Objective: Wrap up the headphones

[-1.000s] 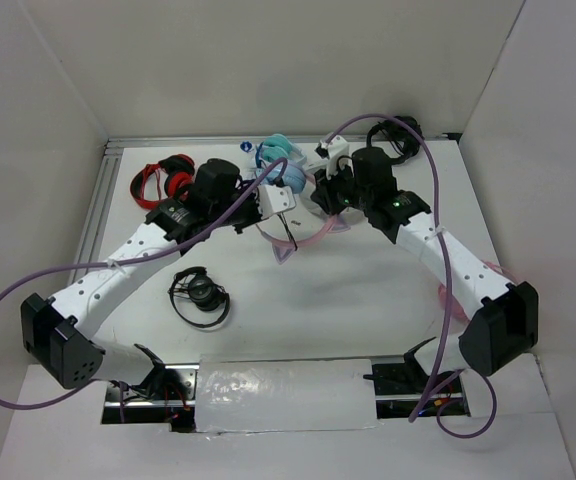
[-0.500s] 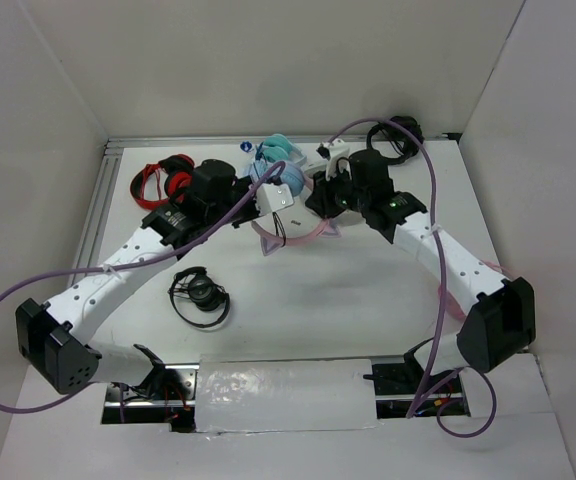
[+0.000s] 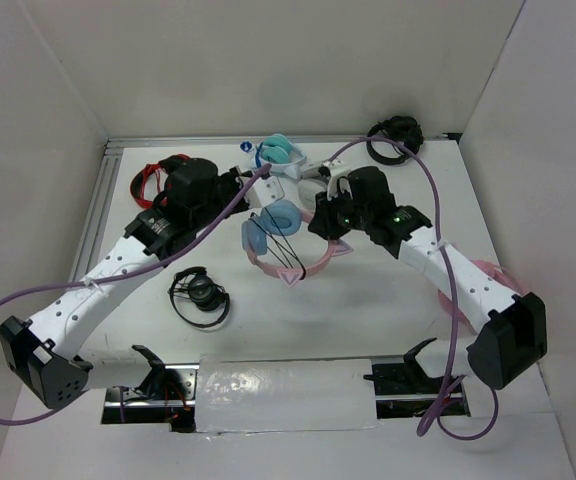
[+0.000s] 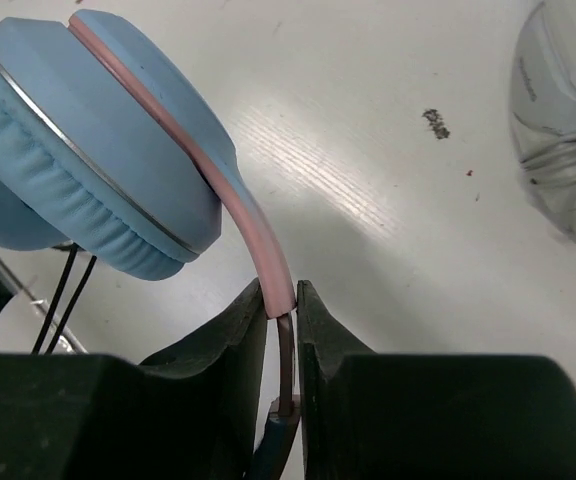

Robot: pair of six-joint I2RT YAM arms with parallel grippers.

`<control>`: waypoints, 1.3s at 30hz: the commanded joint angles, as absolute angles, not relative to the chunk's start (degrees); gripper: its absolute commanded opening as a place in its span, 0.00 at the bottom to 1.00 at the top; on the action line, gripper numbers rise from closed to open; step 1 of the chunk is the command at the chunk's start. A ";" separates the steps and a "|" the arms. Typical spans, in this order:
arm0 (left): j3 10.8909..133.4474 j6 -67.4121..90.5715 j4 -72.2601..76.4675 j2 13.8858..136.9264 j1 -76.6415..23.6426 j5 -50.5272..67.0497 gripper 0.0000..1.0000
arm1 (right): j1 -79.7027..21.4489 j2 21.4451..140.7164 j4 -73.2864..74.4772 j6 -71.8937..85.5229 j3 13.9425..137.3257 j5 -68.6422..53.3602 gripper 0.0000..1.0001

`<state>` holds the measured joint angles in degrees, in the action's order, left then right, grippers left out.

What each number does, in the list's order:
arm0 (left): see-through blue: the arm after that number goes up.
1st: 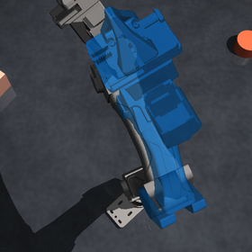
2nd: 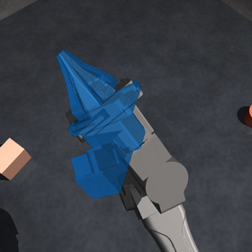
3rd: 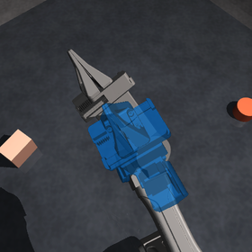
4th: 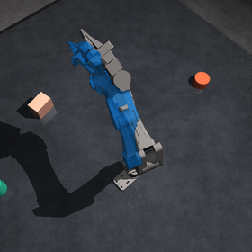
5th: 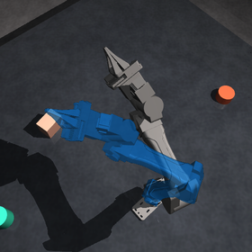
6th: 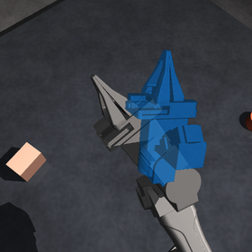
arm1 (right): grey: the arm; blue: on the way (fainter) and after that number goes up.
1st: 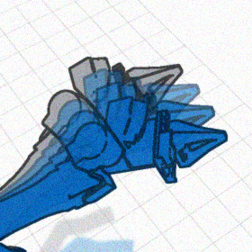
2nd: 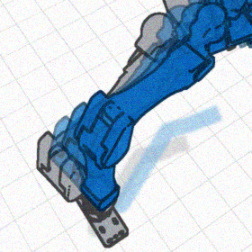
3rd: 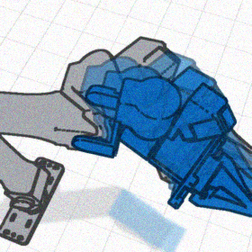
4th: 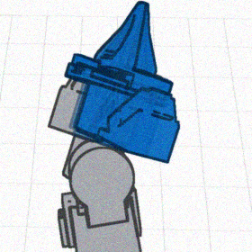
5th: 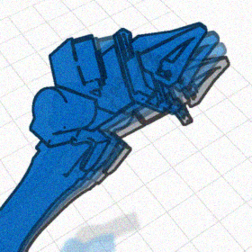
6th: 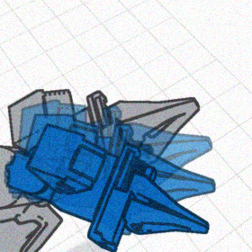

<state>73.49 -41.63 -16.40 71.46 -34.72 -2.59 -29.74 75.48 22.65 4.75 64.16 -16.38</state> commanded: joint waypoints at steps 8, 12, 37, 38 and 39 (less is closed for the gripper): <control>71.20 -40.00 -10.20 68.21 -34.10 0.43 0.00 | -29.71 68.56 20.13 3.42 62.93 -28.05 0.00; 68.39 -35.08 -8.97 64.70 -33.40 2.98 0.00 | -27.86 66.36 16.09 6.68 59.86 -27.94 0.00; 55.20 -19.51 -0.62 66.71 -32.61 16.70 0.25 | -26.37 52.56 1.14 11.78 52.73 -28.99 0.00; 54.93 -19.60 -0.53 66.71 -32.61 16.61 0.24 | -26.45 52.47 1.32 12.39 52.91 -30.13 0.00; 54.67 -19.51 -0.53 67.14 -32.61 16.26 0.22 | -26.28 52.64 2.01 12.48 53.95 -31.02 0.00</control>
<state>55.33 -20.67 -5.08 67.40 -33.12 15.29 -26.00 54.63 9.63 9.52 51.11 -25.52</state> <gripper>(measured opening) 0.235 0.231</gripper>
